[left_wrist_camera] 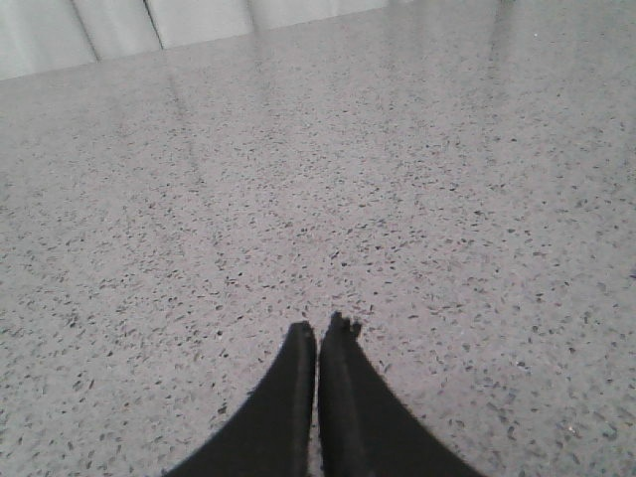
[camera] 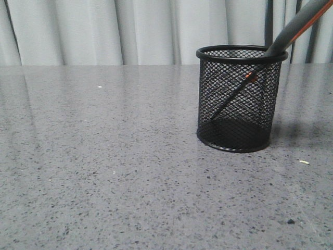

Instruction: Put scissors into bucket

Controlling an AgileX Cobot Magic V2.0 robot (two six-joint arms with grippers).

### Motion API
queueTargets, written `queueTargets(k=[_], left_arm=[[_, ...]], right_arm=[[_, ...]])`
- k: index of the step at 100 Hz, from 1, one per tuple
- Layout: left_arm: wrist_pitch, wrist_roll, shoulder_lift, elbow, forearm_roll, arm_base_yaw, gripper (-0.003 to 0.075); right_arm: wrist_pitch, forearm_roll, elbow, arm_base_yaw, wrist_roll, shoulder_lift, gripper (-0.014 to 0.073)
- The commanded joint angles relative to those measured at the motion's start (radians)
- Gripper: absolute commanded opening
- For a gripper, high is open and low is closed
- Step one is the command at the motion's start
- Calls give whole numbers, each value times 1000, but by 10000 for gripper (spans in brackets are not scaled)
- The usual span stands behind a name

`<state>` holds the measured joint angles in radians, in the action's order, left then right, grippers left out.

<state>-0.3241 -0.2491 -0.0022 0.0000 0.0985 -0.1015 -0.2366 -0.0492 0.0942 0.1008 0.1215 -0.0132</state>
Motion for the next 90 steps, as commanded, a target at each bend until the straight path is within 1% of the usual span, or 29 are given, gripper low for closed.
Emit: queueTargets(k=[1, 6, 9, 15, 30, 42, 90], left_arm=[[60, 3, -23, 40, 3, 2, -19], [60, 3, -23, 40, 3, 2, -19], [60, 3, -23, 40, 3, 2, -19], [60, 3, -23, 40, 3, 0, -19], [60, 3, -23, 40, 3, 0, -19], [60, 3, -23, 40, 3, 0, -19], [60, 3, -23, 40, 3, 0, -19]], right_arm=[[237, 22, -74, -63, -28, -18, -46], [289, 22, -120, -80, -39, -18, -46], [222, 28, -113, -85, -41, -18, -46], [190, 39, -115, -88, -41, -18, -46], [33, 43, -114, -88, -41, -18, -46], [-58, 43, -114, -88, -41, -18, -46], [-49, 49, -114, -88, -41, -18, -46]])
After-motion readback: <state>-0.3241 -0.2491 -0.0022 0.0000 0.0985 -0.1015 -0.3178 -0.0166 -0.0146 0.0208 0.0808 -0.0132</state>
